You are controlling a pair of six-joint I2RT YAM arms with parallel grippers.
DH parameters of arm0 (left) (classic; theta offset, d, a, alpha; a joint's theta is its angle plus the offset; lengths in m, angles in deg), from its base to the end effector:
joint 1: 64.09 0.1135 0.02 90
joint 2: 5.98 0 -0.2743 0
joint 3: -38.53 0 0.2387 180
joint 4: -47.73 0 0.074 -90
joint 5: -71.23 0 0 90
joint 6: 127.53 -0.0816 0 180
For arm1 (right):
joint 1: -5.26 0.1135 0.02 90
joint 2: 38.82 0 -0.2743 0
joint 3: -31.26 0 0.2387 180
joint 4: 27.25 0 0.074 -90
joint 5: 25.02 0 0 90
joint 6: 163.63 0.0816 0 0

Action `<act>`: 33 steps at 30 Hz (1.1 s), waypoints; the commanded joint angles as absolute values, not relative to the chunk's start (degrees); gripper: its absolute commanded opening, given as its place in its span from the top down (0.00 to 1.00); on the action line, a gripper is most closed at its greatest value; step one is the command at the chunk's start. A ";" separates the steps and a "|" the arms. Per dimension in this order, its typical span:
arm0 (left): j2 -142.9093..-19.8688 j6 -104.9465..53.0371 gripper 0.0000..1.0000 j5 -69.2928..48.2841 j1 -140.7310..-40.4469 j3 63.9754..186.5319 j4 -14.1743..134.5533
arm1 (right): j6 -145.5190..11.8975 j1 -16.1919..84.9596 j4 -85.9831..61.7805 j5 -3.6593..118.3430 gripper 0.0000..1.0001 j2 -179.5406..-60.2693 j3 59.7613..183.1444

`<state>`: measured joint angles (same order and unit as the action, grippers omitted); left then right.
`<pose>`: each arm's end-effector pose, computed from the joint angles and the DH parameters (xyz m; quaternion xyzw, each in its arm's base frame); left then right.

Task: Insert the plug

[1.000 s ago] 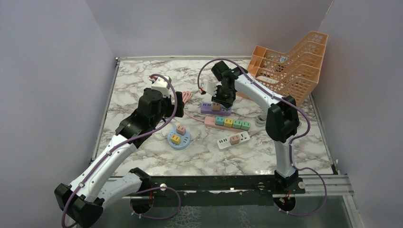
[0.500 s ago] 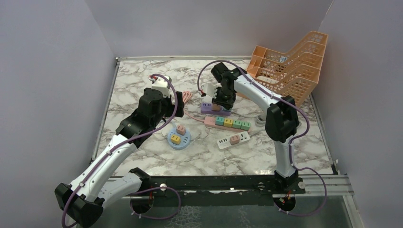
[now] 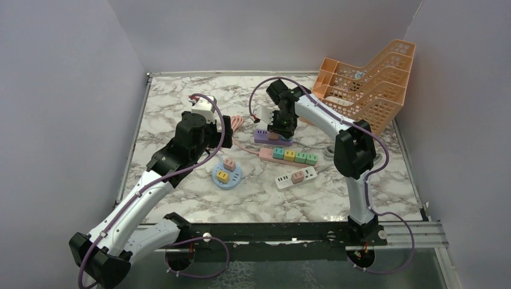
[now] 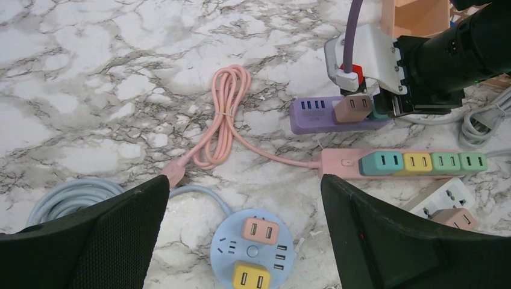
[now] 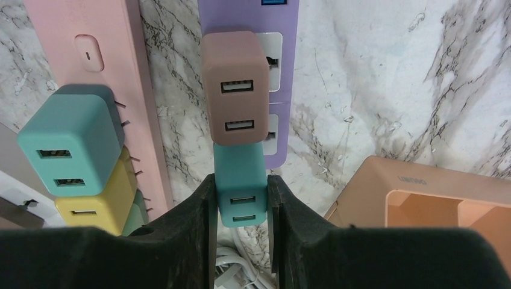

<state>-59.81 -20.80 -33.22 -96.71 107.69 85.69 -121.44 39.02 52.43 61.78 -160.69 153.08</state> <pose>0.2043 -0.1066 0.3392 0.0450 0.8272 -0.1346 0.5437 0.3560 0.2434 0.1933 -0.6522 0.7522 0.0167 0.0922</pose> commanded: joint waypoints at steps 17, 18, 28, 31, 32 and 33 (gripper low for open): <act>-58.71 -22.55 0.01 -35.85 -96.35 108.29 84.30 | -121.83 39.18 50.26 61.20 0.99 -168.00 150.65; -58.76 -22.59 0.01 -35.90 -96.37 108.28 84.30 | -121.78 39.18 50.10 60.90 0.99 -168.16 150.14; -58.89 -22.77 0.01 -36.43 -96.34 108.20 84.27 | -122.63 35.54 47.67 58.11 0.99 -168.20 144.94; -59.14 -22.77 0.01 -36.28 -96.35 108.20 83.98 | -122.54 35.49 45.52 57.86 0.99 -168.27 144.26; -59.34 -22.77 0.01 -36.21 -96.35 108.19 83.93 | -121.62 35.48 45.03 57.66 0.98 -168.47 144.44; -59.42 -22.70 0.01 -36.25 -96.35 108.27 83.84 | -120.55 35.48 44.69 57.54 0.96 -168.76 144.76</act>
<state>-59.78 -22.03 -34.89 -96.67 107.69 85.45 -121.92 36.89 47.92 57.41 -160.86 149.39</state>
